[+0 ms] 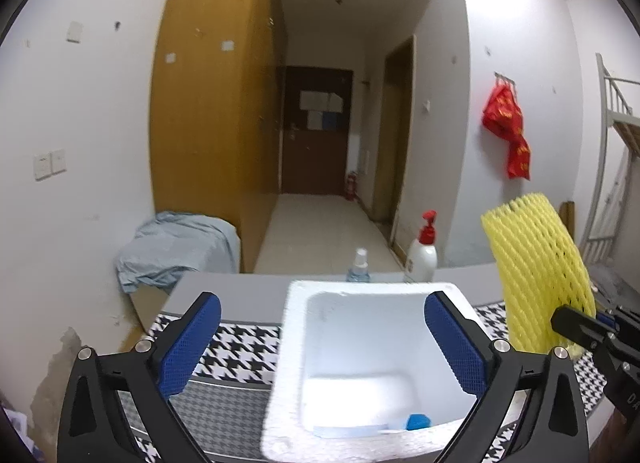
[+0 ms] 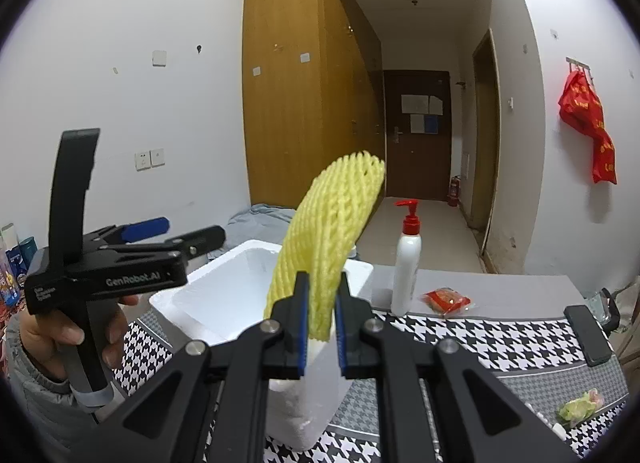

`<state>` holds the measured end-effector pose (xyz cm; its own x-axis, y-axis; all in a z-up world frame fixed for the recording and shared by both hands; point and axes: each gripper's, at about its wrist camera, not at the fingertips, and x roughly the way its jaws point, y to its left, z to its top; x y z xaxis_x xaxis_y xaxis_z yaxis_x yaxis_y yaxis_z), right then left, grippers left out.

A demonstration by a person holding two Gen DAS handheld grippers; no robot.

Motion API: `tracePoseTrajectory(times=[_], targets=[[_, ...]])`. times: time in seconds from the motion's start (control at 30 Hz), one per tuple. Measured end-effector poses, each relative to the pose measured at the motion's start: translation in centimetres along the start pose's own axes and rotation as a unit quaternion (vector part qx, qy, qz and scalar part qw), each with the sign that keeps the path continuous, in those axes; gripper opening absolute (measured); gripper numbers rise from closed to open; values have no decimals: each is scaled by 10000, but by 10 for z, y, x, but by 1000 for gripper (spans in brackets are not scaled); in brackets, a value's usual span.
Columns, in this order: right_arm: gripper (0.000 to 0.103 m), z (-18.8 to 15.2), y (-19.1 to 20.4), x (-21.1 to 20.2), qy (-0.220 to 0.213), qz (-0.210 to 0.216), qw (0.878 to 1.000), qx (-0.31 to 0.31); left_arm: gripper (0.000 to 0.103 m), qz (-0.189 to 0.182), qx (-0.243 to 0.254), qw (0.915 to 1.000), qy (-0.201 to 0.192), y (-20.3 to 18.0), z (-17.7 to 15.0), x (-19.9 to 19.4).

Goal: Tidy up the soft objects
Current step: 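Lower the yellow foam net into the white foam box and open the right tool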

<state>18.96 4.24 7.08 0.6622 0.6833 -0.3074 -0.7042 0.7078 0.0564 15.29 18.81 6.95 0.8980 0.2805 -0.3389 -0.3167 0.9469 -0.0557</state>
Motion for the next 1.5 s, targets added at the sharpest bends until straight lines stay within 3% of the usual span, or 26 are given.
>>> tracePoseTrajectory(times=[0.8, 1.0, 1.13, 1.5], targets=[[15, 8, 36, 43, 440, 349, 9982, -185, 102, 339, 71, 9992, -209, 29, -8, -22], [52, 11, 36, 48, 487, 403, 9980, -69, 102, 376, 38, 9990, -247, 36, -13, -26], [86, 10, 42, 51, 490, 405, 9979, -106, 102, 357, 32, 9990, -256, 40, -15, -29], [89, 8, 44, 46, 424, 392, 9983, -110, 102, 394, -36, 9990, -194, 40, -16, -32]])
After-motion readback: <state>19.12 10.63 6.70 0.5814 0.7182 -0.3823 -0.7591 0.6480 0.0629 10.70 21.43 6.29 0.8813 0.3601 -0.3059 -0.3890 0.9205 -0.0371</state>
